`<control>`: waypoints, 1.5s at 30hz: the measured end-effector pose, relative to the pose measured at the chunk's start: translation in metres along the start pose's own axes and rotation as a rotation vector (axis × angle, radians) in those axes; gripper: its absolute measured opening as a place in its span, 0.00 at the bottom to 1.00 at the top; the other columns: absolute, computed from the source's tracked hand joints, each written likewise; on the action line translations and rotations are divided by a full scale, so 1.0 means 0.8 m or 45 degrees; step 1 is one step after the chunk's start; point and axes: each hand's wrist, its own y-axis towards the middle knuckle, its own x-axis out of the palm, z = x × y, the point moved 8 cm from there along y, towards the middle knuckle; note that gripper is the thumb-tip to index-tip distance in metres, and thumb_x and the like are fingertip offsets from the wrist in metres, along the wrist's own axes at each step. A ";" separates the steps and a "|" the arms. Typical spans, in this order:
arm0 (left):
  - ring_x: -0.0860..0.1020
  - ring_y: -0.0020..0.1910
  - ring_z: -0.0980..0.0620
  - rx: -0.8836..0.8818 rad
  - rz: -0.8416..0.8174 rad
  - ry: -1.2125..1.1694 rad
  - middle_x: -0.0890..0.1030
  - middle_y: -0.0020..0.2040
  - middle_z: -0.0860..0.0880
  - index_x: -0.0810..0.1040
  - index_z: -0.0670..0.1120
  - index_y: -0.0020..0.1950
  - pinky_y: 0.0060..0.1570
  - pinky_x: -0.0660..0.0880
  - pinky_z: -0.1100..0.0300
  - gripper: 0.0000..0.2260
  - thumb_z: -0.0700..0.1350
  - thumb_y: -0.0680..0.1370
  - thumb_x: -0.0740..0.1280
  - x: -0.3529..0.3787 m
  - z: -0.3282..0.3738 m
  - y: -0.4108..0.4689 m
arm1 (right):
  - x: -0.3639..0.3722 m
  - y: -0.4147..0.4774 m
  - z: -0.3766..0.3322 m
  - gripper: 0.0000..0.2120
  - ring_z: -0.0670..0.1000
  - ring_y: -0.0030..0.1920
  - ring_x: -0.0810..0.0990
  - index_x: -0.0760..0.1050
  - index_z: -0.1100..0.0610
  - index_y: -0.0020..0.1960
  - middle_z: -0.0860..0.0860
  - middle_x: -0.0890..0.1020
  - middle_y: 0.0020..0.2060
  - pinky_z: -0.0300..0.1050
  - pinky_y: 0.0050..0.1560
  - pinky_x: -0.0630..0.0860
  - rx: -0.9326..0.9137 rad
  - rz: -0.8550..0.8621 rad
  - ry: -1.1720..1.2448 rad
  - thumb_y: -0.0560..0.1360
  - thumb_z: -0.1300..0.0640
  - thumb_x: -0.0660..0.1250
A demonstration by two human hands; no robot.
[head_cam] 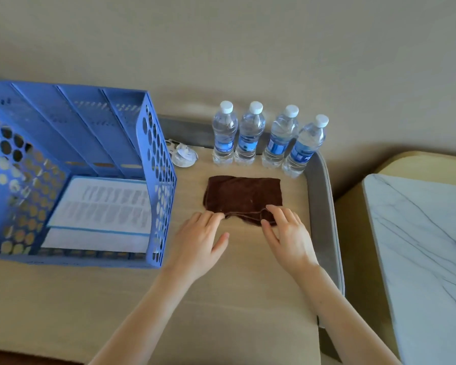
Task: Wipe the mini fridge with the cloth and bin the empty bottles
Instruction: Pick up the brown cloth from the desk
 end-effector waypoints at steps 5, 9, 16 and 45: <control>0.78 0.54 0.45 -0.007 -0.046 -0.038 0.81 0.55 0.49 0.76 0.45 0.64 0.51 0.76 0.49 0.23 0.56 0.78 0.54 0.010 -0.015 0.043 | 0.029 0.087 0.014 0.21 0.58 0.61 0.77 0.73 0.60 0.70 0.55 0.79 0.62 0.52 0.59 0.76 -0.057 -0.110 -0.042 0.80 0.52 0.66; 0.78 0.54 0.44 -0.020 -0.083 -0.080 0.80 0.55 0.49 0.76 0.44 0.64 0.52 0.76 0.48 0.23 0.55 0.78 0.54 0.020 -0.025 0.061 | 0.070 0.137 0.034 0.27 0.57 0.65 0.73 0.68 0.54 0.75 0.53 0.74 0.69 0.52 0.65 0.71 -0.120 -0.305 -0.174 0.80 0.44 0.64; 0.78 0.54 0.47 -0.052 -0.127 -0.074 0.81 0.54 0.50 0.77 0.45 0.64 0.51 0.77 0.50 0.22 0.55 0.78 0.55 0.037 -0.035 0.070 | 0.130 0.176 0.071 0.36 0.57 0.77 0.59 0.56 0.48 0.80 0.51 0.61 0.78 0.56 0.75 0.59 -0.240 -0.611 -0.325 0.77 0.33 0.60; 0.77 0.54 0.45 -0.056 -0.166 -0.009 0.80 0.55 0.49 0.76 0.44 0.65 0.51 0.75 0.50 0.17 0.50 0.79 0.63 0.057 -0.032 0.005 | 0.138 -0.049 0.067 0.37 0.59 0.56 0.73 0.55 0.53 0.79 0.59 0.71 0.59 0.52 0.57 0.76 0.584 -0.301 -0.159 0.78 0.35 0.61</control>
